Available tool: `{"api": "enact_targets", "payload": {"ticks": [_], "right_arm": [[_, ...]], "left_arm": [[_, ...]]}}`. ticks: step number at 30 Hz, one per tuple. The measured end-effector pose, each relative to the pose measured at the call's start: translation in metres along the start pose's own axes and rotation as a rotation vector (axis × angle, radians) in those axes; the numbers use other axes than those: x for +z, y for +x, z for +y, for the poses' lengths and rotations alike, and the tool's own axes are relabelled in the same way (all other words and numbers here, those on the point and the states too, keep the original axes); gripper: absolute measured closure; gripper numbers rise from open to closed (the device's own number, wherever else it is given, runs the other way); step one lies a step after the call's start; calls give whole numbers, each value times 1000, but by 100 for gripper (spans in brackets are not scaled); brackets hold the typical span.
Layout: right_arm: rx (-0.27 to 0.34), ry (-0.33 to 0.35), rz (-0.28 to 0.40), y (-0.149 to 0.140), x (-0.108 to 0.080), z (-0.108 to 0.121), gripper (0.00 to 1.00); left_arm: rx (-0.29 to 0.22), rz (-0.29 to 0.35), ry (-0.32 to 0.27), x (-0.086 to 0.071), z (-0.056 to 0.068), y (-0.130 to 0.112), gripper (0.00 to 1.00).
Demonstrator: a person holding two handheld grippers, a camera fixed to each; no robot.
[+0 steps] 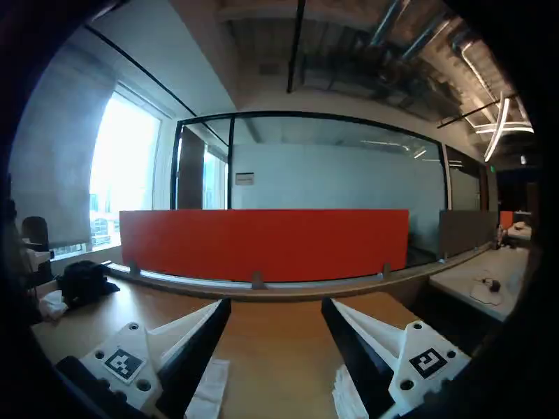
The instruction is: Fold towel
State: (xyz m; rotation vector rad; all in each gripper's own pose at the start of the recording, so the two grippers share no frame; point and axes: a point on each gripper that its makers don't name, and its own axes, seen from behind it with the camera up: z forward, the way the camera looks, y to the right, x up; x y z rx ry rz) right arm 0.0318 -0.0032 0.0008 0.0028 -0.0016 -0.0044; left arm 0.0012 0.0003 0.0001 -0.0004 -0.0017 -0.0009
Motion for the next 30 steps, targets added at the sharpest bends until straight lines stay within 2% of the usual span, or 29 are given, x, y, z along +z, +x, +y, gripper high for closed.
{"api": "enact_targets", "payload": {"ticks": [8, 14, 23, 30], "right_arm": [[-10, 9, -14, 22, 2, -6, 0], [-31, 39, -42, 27, 5, -16, 0], [-88, 168, -118, 21, 3, -44, 0], [-151, 282, -194, 3, -1, -61, 0]], "left_arm": [[5, -19, -16, 4, 3, 14, 3], [27, -51, -62, 8, 11, 13, 3], [50, -127, -179, 10, 39, -3, 2], [79, -173, -271, 8, 56, -14, 2]]}}
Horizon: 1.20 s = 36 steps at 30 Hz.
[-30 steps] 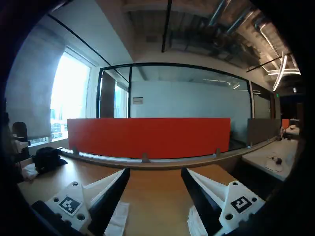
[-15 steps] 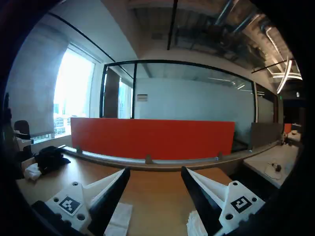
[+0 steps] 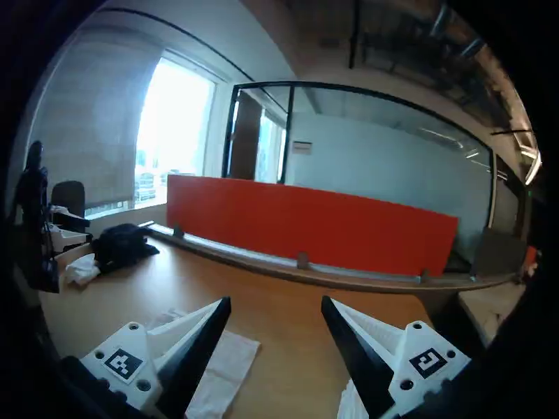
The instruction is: Fold towel
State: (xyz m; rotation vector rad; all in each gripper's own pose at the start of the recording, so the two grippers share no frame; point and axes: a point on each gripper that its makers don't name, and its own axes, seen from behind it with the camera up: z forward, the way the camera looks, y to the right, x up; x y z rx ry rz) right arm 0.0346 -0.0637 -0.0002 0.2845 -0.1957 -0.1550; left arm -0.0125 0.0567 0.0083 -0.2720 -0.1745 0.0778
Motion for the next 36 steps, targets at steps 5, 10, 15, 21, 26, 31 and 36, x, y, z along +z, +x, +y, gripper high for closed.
{"api": "enact_targets", "payload": {"ticks": [5, 10, 15, 21, 26, 31, 36], "right_arm": [[-29, 58, -38, -8, 2, -11, 0], [-39, 137, -103, -27, 3, -28, 0], [-62, 190, -157, -47, 3, -39, 0], [-81, 235, -206, -69, 4, -51, 0], [-82, 255, -235, -87, 4, -59, 0], [-93, 272, -267, -109, 4, -66, 0], [-97, 295, -304, -134, 3, -75, 0]], "left_arm": [[10, -29, -46, 2, 9, -8, 2], [25, -66, -110, 4, 24, -21, 2], [61, -103, -160, 5, 36, -35, 2], [82, -141, -199, 5, 48, -57, 2], [88, -182, -219, 6, 57, -81, 2], [98, -224, -239, 7, 65, -109, 2], [105, -265, -267, 8, 75, -135, 2]]}}
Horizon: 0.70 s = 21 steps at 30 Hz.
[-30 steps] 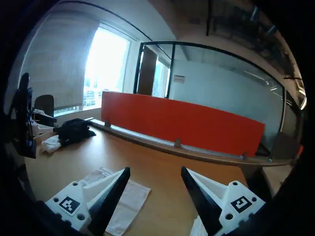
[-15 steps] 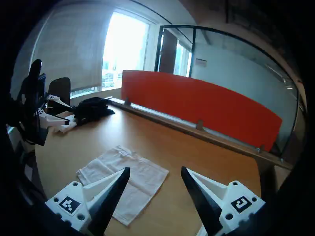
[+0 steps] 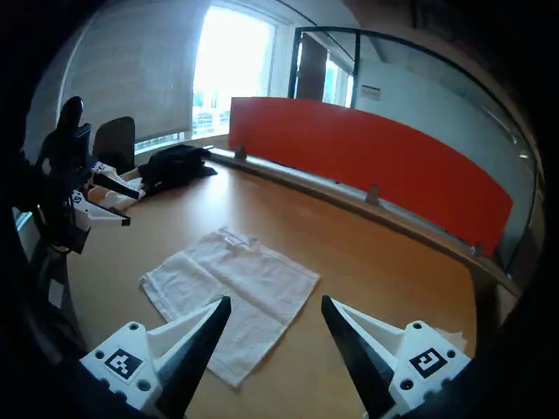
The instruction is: Fold towel
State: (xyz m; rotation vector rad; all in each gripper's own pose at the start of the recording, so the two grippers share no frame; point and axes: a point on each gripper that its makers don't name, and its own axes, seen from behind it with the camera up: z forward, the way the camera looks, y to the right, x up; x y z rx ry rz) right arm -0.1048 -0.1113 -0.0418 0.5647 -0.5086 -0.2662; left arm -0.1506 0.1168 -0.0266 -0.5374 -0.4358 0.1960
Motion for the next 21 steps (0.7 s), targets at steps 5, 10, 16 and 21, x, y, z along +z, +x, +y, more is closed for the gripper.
{"api": "enact_targets", "payload": {"ticks": [5, 10, 16, 21], "right_arm": [[-2, 27, -38, -23, 10, -11, 0], [-4, 45, -73, -44, 20, -20, 0], [-17, 68, -122, -72, 30, -30, 0], [-29, 89, -180, -101, 35, -37, 0]], "left_arm": [[4, -39, -25, 11, 9, -22, 2], [8, -73, -46, 21, 15, -40, 2], [18, -122, -73, 32, 23, -65, 3], [28, -176, -102, 40, 31, -90, 2]]}}
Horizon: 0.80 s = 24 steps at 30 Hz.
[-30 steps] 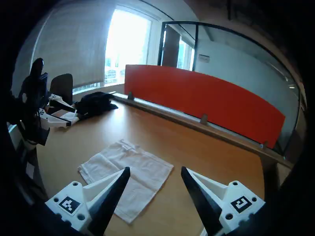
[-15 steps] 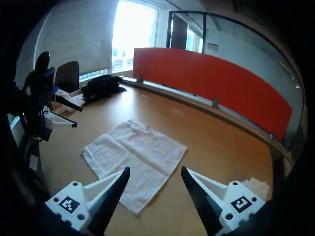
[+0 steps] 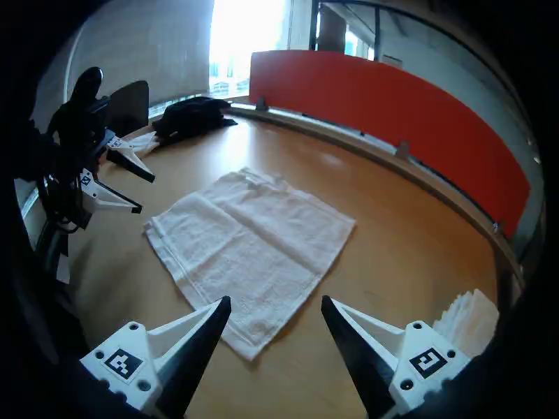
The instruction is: Fold towel
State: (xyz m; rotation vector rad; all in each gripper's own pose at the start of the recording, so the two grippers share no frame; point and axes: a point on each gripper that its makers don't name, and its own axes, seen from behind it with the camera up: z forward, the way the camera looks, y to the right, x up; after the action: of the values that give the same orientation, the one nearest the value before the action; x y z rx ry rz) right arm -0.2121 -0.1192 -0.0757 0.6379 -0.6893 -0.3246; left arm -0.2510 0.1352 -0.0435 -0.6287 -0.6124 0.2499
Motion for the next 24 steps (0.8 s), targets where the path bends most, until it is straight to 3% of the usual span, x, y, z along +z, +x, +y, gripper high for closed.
{"api": "enact_targets", "payload": {"ticks": [11, 24], "right_arm": [[-12, 41, -84, -40, 15, -9, 0], [-30, 74, -146, -65, 22, -12, 0]], "left_arm": [[20, -93, -30, 24, 8, -35, 3], [37, -136, -56, 35, 16, -51, 3]]}}
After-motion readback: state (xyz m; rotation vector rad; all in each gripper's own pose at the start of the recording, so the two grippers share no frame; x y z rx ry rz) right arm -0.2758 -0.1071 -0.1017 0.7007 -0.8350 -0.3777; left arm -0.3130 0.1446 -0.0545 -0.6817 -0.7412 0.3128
